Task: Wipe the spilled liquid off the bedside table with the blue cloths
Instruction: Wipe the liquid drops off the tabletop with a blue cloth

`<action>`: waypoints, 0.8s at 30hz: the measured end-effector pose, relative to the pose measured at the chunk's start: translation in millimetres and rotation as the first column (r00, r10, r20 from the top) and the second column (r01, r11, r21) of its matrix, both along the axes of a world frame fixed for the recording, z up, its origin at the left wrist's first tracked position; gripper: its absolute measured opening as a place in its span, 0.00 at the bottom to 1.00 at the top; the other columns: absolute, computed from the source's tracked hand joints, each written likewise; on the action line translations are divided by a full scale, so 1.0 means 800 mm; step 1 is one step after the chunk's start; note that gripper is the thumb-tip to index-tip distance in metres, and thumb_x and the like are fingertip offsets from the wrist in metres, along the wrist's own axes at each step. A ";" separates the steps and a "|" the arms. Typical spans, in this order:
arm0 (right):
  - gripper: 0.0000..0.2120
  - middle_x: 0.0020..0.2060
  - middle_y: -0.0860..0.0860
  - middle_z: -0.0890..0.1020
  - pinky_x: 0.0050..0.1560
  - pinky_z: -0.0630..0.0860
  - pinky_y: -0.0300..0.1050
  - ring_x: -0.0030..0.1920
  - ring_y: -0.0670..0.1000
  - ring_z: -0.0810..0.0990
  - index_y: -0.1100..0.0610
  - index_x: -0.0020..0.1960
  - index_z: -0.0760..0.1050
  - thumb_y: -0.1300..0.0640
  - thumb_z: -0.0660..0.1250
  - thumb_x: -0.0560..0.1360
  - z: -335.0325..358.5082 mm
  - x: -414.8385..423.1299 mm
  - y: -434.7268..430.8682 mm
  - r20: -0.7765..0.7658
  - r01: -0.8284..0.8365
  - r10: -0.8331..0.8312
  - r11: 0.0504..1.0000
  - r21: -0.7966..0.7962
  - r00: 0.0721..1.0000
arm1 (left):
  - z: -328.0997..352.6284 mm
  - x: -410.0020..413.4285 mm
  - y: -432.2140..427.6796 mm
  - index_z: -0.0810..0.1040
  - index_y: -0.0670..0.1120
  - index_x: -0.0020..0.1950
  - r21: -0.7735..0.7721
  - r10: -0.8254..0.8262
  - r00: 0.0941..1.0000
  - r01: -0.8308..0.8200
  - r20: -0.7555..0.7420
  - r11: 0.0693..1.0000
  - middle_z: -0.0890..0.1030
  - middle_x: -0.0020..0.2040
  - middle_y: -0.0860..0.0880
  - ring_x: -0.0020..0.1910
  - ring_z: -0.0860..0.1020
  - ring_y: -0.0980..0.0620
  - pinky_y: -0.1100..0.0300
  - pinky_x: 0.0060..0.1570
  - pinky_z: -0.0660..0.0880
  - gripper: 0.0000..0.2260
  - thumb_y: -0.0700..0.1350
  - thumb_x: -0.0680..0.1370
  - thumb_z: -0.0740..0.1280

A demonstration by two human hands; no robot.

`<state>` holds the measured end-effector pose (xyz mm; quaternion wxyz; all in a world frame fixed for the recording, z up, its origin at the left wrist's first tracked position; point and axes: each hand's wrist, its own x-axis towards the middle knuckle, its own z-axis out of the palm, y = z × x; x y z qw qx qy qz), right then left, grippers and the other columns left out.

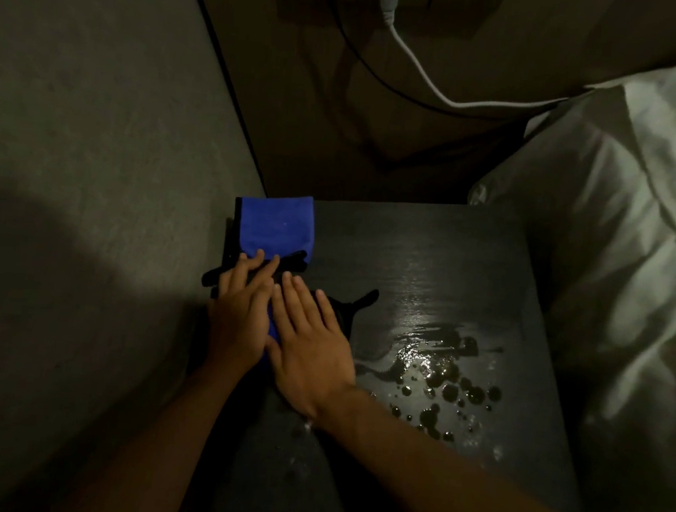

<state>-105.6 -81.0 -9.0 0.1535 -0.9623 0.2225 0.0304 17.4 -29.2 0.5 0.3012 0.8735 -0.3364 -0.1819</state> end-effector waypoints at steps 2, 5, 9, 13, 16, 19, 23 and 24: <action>0.31 0.82 0.56 0.45 0.81 0.45 0.56 0.82 0.53 0.39 0.58 0.82 0.43 0.43 0.42 0.84 -0.003 -0.016 -0.012 -0.012 -0.029 0.029 0.999 -0.018 1.000 | 0.002 -0.007 -0.002 0.65 0.61 0.73 -0.005 0.049 0.998 -0.049 -0.037 0.999 0.61 0.77 0.56 0.77 0.51 0.57 0.45 0.75 0.53 0.21 0.54 0.80 0.48; 0.31 0.82 0.55 0.45 0.81 0.44 0.56 0.82 0.52 0.38 0.57 0.82 0.44 0.43 0.42 0.84 -0.002 -0.032 -0.026 -0.019 -0.069 0.068 0.997 -0.026 0.997 | 0.003 -0.014 0.000 0.64 0.59 0.74 -0.005 0.047 0.998 -0.048 -0.042 0.999 0.59 0.78 0.56 0.78 0.50 0.55 0.42 0.75 0.53 0.29 0.60 0.75 0.42; 0.31 0.82 0.55 0.44 0.81 0.40 0.54 0.81 0.51 0.37 0.57 0.83 0.44 0.43 0.43 0.85 0.005 -0.046 -0.041 -0.041 -0.102 0.101 0.994 -0.037 0.994 | -0.005 -0.010 0.009 0.57 0.56 0.78 0.074 -0.061 0.995 0.055 0.078 0.996 0.54 0.80 0.55 0.79 0.46 0.54 0.39 0.75 0.54 0.29 0.59 0.77 0.40; 0.31 0.82 0.54 0.42 0.80 0.40 0.54 0.81 0.51 0.37 0.56 0.83 0.43 0.42 0.42 0.84 0.009 -0.057 -0.053 -0.069 -0.117 0.115 0.993 -0.022 0.991 | -0.007 -0.012 0.012 0.55 0.53 0.79 0.128 -0.124 0.980 0.105 0.156 0.986 0.52 0.81 0.53 0.79 0.46 0.52 0.38 0.73 0.58 0.28 0.58 0.79 0.40; 0.32 0.82 0.54 0.42 0.80 0.40 0.54 0.81 0.51 0.37 0.56 0.83 0.42 0.41 0.42 0.84 0.011 -0.067 -0.066 -0.093 -0.137 0.133 0.990 -0.036 0.987 | -0.006 -0.016 0.011 0.56 0.51 0.79 0.130 -0.136 0.974 0.113 0.184 0.985 0.53 0.81 0.51 0.79 0.48 0.50 0.38 0.72 0.60 0.28 0.58 0.79 0.44; 0.32 0.82 0.53 0.41 0.80 0.38 0.53 0.81 0.50 0.36 0.55 0.82 0.40 0.41 0.42 0.84 0.014 -0.082 -0.086 -0.121 -0.160 0.154 0.986 -0.037 0.981 | -0.006 -0.016 0.011 0.58 0.50 0.78 0.124 -0.151 0.968 0.128 0.200 0.984 0.54 0.80 0.50 0.79 0.50 0.49 0.37 0.70 0.61 0.28 0.58 0.79 0.46; 0.32 0.82 0.52 0.40 0.80 0.37 0.52 0.81 0.50 0.36 0.54 0.82 0.39 0.40 0.42 0.85 0.016 -0.104 -0.114 -0.143 -0.168 0.160 0.984 -0.052 0.977 | -0.004 -0.016 0.011 0.58 0.50 0.78 0.141 -0.151 0.964 0.121 0.219 0.983 0.54 0.80 0.50 0.79 0.50 0.48 0.36 0.69 0.64 0.29 0.58 0.78 0.45; 0.32 0.81 0.52 0.39 0.80 0.36 0.52 0.81 0.49 0.35 0.54 0.82 0.38 0.40 0.41 0.85 0.016 -0.109 -0.121 -0.153 -0.162 0.152 0.985 -0.057 0.977 | -0.004 -0.016 0.010 0.58 0.50 0.78 0.148 -0.149 0.963 0.117 0.224 0.982 0.54 0.80 0.50 0.79 0.50 0.48 0.36 0.69 0.64 0.29 0.58 0.78 0.45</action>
